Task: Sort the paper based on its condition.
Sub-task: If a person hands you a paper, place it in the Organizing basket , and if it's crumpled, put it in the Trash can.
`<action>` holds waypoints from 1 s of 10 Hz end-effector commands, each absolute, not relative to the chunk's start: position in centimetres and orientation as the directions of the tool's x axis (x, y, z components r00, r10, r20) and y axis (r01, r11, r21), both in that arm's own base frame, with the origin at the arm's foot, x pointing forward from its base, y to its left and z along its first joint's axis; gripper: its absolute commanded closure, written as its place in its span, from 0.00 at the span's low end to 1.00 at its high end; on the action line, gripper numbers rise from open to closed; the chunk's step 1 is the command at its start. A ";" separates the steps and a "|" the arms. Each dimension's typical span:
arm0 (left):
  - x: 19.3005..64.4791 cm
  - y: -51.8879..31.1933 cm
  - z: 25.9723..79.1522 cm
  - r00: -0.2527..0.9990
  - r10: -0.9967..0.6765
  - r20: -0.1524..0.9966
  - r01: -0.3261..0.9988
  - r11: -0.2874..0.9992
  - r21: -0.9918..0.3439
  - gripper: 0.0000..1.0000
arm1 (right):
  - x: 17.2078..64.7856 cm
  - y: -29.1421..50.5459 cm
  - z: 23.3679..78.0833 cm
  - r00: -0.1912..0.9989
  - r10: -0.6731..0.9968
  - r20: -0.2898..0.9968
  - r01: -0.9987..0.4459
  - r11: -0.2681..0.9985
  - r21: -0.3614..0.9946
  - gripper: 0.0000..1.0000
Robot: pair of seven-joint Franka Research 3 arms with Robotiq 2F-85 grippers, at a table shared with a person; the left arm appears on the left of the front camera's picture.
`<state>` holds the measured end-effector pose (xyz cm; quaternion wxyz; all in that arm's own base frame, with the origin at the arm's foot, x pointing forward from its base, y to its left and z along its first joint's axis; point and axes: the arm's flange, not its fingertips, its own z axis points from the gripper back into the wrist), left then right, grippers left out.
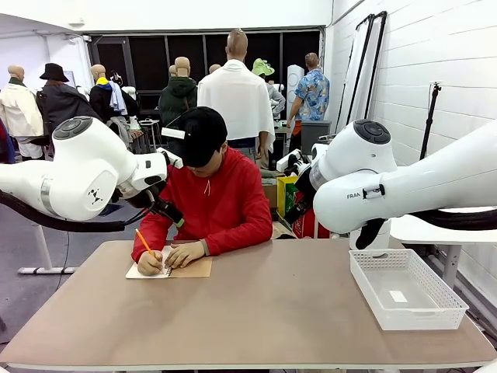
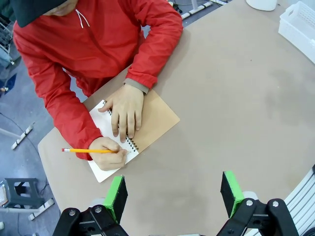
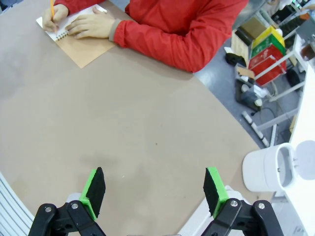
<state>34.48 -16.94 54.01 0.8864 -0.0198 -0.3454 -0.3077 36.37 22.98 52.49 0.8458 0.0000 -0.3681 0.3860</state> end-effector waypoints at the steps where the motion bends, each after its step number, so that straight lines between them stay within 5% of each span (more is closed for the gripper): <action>1: 34.0 -16.2 53.4 0.593 -0.516 0.618 0.532 0.827 0.180 0.00 | 36.4 23.0 52.5 0.430 0.653 0.623 -0.653 0.702 -0.285 0.00; 10: 34.5 -16.9 54.0 0.572 -0.532 0.625 0.559 0.810 0.178 0.00 | 36.4 23.0 52.5 0.430 0.653 0.623 -0.653 0.702 -0.285 0.00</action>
